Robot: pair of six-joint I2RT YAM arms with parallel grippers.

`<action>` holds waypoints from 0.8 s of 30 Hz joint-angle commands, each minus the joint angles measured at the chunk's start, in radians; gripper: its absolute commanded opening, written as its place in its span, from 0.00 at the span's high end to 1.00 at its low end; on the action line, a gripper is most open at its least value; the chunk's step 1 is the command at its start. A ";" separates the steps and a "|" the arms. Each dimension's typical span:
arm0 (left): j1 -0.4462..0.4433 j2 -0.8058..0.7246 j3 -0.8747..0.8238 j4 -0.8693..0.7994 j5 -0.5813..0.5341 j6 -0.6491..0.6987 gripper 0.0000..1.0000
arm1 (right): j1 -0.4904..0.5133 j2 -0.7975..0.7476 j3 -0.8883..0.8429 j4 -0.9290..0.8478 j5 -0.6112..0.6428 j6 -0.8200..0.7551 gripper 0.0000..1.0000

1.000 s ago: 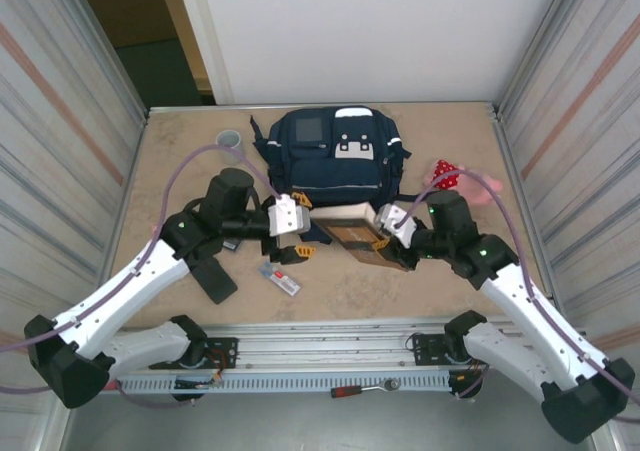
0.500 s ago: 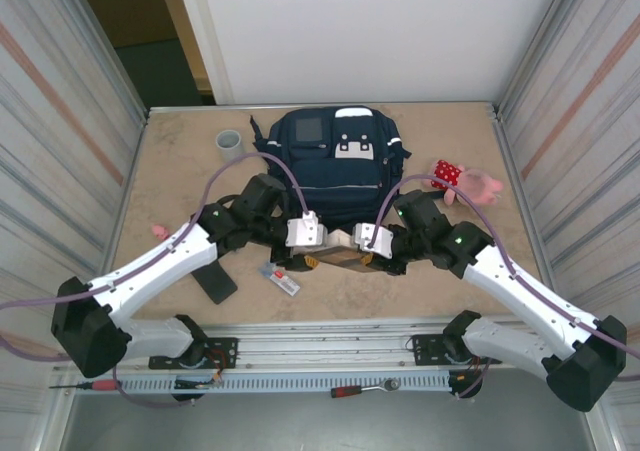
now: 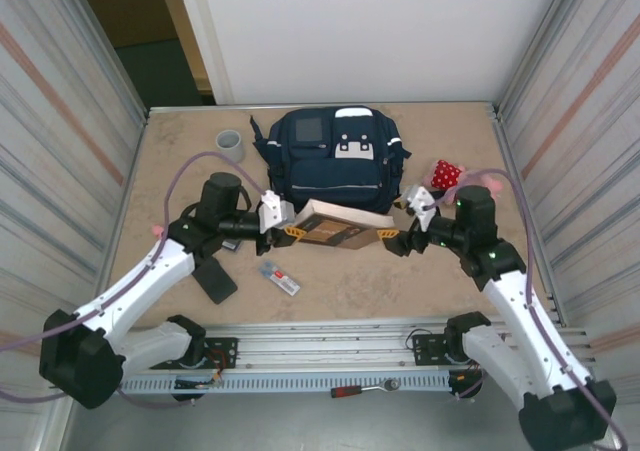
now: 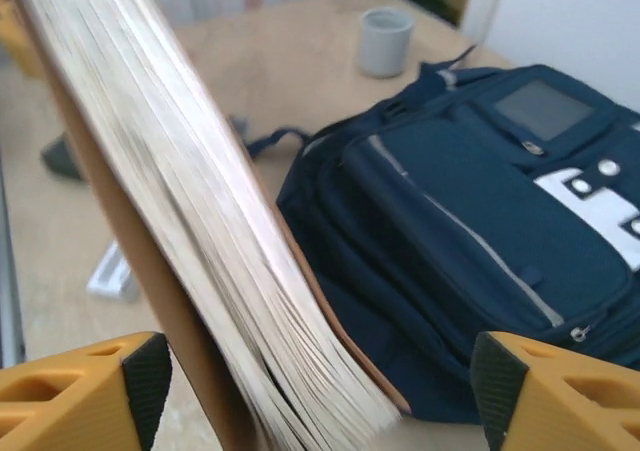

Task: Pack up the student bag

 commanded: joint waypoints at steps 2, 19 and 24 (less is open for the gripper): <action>0.016 -0.045 -0.018 0.257 0.137 -0.184 0.98 | -0.073 -0.094 -0.116 0.360 -0.166 0.394 0.13; 0.023 0.062 -0.021 0.673 0.304 -0.540 0.97 | -0.074 -0.107 -0.240 0.743 -0.209 0.769 0.00; 0.023 0.083 -0.017 0.678 0.285 -0.549 0.96 | -0.042 -0.078 -0.216 0.825 -0.291 0.799 0.32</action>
